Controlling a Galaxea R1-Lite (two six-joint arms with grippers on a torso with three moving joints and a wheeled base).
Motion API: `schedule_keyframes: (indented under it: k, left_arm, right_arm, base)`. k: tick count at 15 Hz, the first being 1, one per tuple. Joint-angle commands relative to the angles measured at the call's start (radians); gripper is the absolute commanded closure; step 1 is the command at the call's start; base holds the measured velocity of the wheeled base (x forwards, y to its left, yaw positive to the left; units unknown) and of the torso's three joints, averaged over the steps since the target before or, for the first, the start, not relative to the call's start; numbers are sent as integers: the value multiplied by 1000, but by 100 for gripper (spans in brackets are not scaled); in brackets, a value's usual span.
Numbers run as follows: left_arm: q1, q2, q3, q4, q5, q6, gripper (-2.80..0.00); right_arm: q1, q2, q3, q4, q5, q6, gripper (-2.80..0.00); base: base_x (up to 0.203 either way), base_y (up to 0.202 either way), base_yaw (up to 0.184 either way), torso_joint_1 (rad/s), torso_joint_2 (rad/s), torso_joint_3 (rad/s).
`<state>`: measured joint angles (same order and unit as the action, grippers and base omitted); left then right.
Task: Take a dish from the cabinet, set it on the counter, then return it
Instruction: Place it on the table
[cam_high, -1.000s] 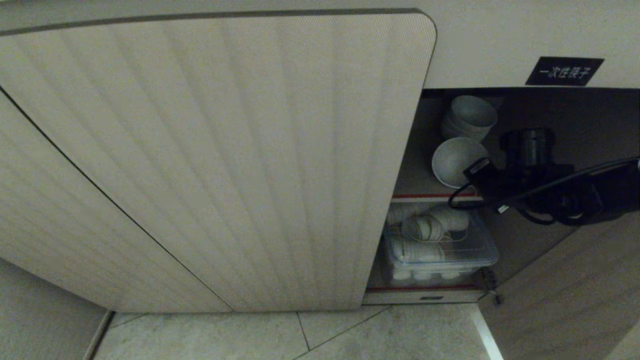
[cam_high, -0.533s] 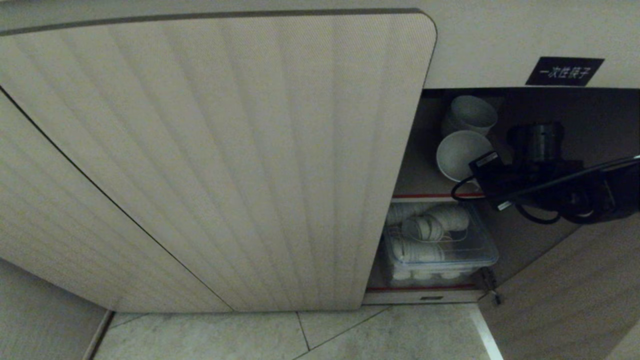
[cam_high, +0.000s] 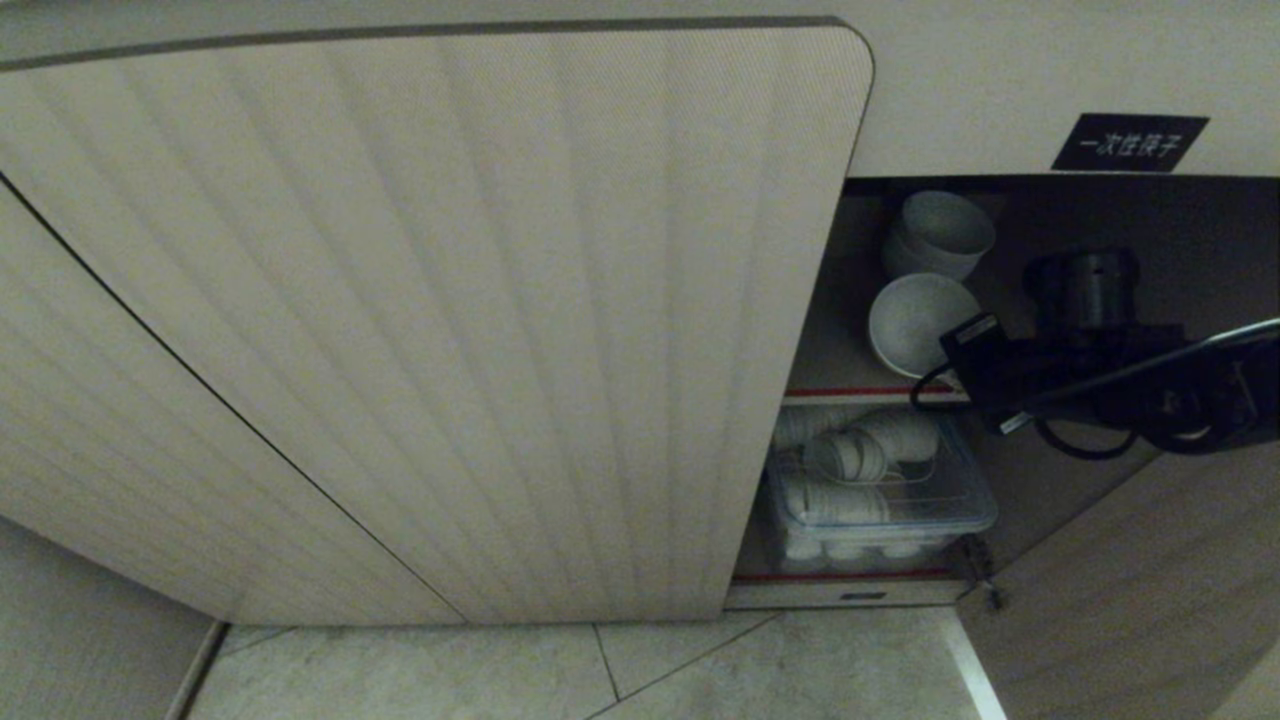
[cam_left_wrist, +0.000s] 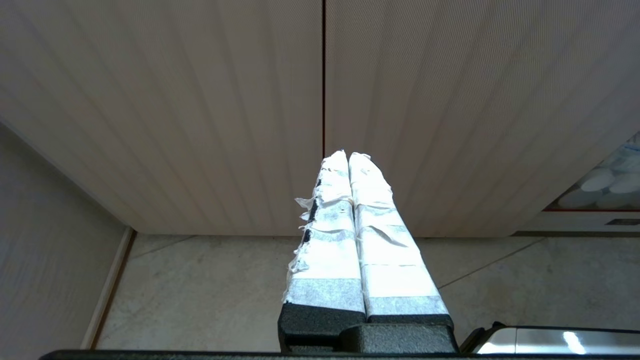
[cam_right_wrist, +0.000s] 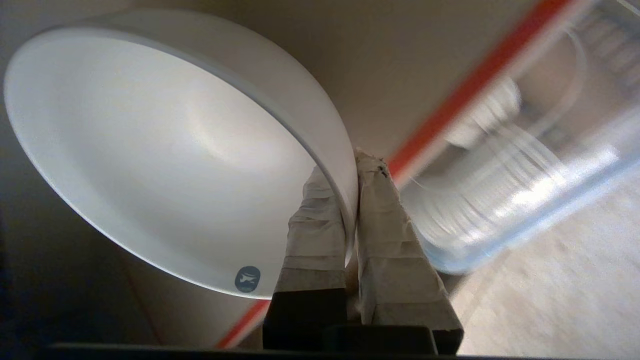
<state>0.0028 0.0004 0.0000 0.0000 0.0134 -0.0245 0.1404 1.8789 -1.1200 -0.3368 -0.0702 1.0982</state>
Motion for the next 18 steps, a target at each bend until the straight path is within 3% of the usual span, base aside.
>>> schedule_keyframes:
  k: [1,18]
  left_arm:
    - [0,0,0,0,0,-1,0]
    - [0,0,0,0,0,0,0]
  right_arm:
    - [1,-10,-1,25,3,8,0]
    - [-19,-81,39,111,131,34,0]
  base:
    - [0,0,0,0,0,0]
    - [0,0,0,0,0,0]
